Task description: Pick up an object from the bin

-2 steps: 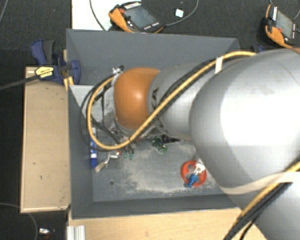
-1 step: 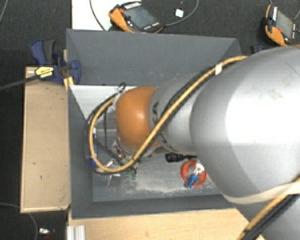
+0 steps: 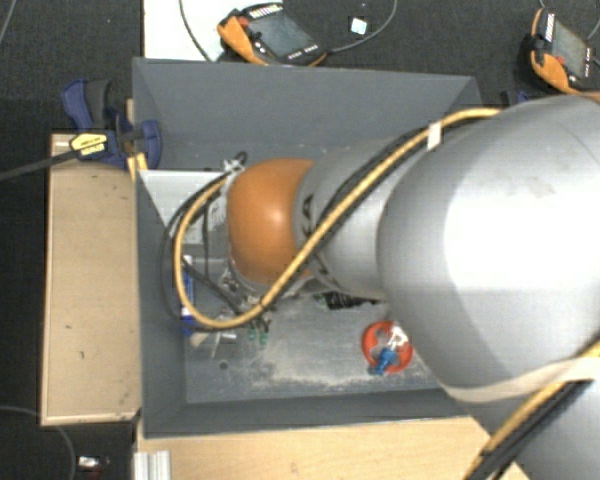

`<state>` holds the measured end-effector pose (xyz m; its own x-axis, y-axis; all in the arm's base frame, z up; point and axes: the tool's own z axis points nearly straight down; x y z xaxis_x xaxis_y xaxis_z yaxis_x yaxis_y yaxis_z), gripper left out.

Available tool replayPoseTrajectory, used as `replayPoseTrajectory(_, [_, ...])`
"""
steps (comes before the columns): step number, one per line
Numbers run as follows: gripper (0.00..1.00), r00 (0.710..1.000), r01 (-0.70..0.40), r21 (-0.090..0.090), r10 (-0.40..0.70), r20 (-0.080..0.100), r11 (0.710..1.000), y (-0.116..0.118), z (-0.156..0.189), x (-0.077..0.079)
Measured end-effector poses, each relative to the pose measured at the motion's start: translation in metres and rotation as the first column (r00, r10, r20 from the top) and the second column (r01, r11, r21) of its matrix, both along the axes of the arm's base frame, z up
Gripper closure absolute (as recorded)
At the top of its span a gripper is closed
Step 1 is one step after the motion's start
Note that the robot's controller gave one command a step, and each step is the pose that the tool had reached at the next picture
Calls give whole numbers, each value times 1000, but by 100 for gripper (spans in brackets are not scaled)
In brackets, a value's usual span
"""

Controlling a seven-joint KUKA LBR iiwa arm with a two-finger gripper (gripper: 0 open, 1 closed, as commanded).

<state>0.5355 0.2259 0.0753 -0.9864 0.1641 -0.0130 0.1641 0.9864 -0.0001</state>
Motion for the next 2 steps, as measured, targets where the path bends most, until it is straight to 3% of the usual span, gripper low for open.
replayPoseTrajectory(1, [0, 960, -281, -4, 281, -2, 960, -56, -4, 5])
replayPoseTrajectory(2, [0, 992, -123, 3, 123, 11, 992, -9, -4, 23])
